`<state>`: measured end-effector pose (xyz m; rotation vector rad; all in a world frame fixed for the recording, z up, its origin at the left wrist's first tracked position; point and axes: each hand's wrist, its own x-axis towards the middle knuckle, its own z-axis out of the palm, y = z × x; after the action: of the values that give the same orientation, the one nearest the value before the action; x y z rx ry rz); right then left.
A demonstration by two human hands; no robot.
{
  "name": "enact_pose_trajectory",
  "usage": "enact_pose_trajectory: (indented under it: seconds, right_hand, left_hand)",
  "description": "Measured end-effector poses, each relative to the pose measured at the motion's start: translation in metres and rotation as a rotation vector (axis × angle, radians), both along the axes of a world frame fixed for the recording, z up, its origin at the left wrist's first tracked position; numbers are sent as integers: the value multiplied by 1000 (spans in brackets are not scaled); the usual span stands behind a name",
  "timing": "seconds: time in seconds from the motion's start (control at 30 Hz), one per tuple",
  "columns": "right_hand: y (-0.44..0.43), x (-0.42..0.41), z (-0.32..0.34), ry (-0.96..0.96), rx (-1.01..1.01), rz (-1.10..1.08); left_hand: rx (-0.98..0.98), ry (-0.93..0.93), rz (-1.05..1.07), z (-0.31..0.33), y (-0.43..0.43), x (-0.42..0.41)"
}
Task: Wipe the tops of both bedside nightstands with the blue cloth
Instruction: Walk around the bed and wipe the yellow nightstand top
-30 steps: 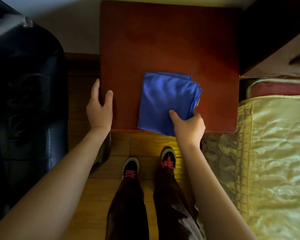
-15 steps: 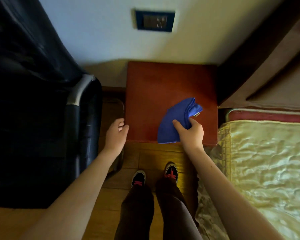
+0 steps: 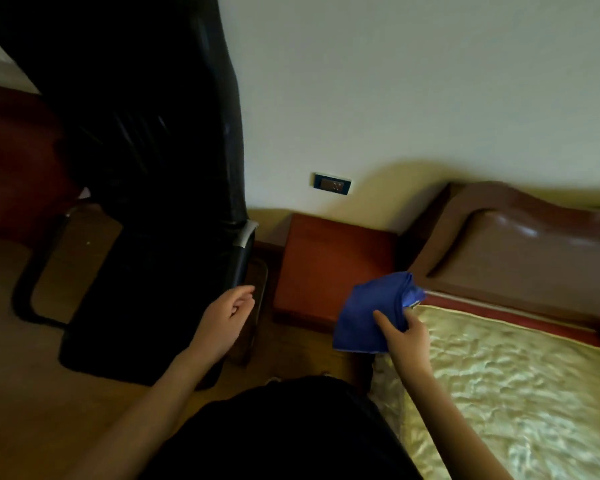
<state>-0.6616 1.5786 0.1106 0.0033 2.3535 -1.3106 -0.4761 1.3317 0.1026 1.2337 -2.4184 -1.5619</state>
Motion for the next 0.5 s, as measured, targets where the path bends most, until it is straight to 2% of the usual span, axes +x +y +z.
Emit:
enact_pose_trajectory:
  seconds: [0.13, 0.3, 0.5]
  right_hand:
    - [10, 47, -13, -73, -48, -120]
    - [9, 91, -22, -113, -67, -277]
    - [24, 128, 4, -30, -173, -450]
  left_hand:
    - [146, -155, 31, -26, -7, 52]
    - [197, -248, -35, -36, -34, 84]
    - [137, -178, -221, -22, -57, 44]
